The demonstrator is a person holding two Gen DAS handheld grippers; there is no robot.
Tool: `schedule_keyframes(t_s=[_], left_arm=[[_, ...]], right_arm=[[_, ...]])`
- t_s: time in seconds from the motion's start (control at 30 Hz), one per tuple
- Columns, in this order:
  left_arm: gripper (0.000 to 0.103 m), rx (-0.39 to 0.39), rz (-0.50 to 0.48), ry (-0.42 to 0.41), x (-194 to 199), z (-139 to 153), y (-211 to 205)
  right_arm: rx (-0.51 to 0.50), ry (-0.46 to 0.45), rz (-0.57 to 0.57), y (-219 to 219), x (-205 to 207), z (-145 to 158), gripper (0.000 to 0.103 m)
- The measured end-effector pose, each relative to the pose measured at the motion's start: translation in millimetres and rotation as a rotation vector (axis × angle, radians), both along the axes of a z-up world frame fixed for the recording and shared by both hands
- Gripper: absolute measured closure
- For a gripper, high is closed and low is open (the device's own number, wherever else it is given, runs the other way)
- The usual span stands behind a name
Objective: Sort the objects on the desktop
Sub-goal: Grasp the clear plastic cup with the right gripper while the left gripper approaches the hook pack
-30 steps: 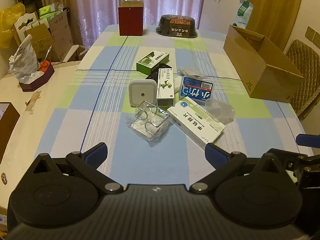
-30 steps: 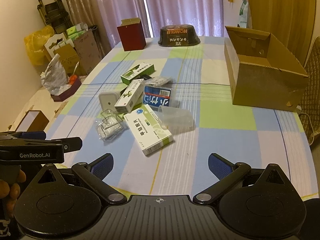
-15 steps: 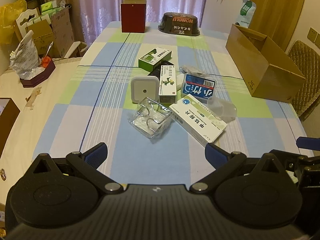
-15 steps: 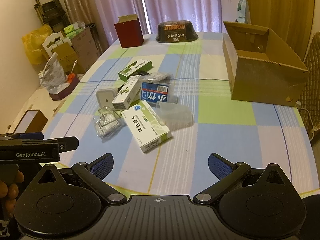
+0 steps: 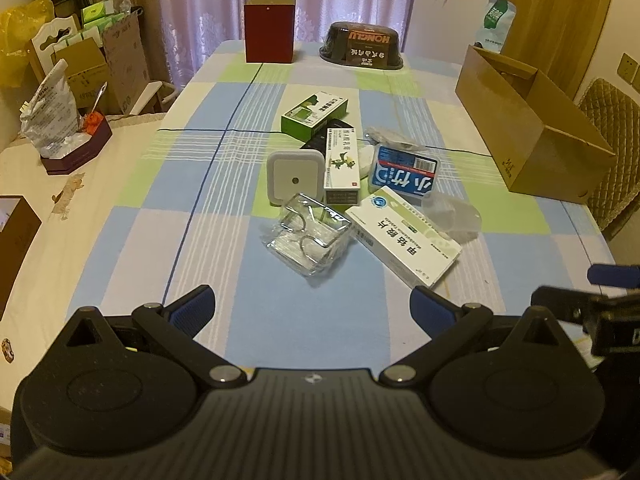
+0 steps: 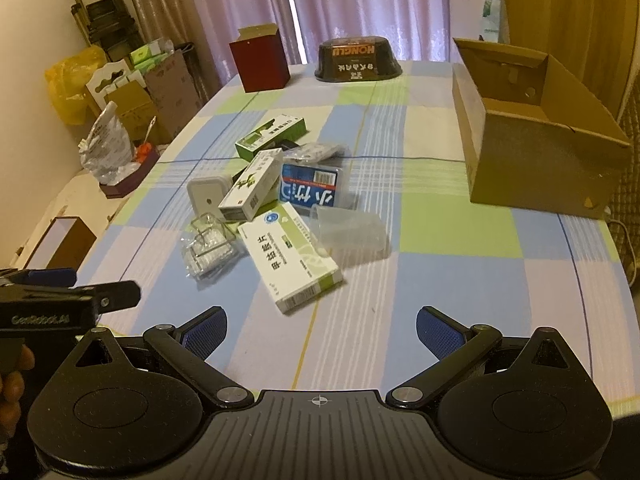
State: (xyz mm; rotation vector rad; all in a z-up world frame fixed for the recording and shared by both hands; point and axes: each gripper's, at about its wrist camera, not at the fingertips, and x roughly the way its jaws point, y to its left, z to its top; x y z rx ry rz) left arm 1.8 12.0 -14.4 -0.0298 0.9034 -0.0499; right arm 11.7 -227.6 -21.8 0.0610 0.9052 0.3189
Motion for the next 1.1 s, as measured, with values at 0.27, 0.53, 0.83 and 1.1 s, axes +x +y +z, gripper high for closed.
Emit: schedule_keyframes(t_s=[0.27,0.53,0.83,1.1], left_arm=[[0.001,0.008,-0.006,0.018,18,-12,6],[0.001,0.005,-0.026,0.035,42,-29,7],[0.001,-0.023,-0.047,0.034,62,-42,7],[0.001,-0.027,-0.081,0.040,76,-51,10]], right_arm=[[0.017,0.007,0.041,-4,46,-20,0.000],[0.061,0.037,0.062,-10,95,-46,0.000],[0.116,0.052,0.083,-19,130,-70,0.000],[0.186,0.096,0.087,-22,145,-83,0.000]])
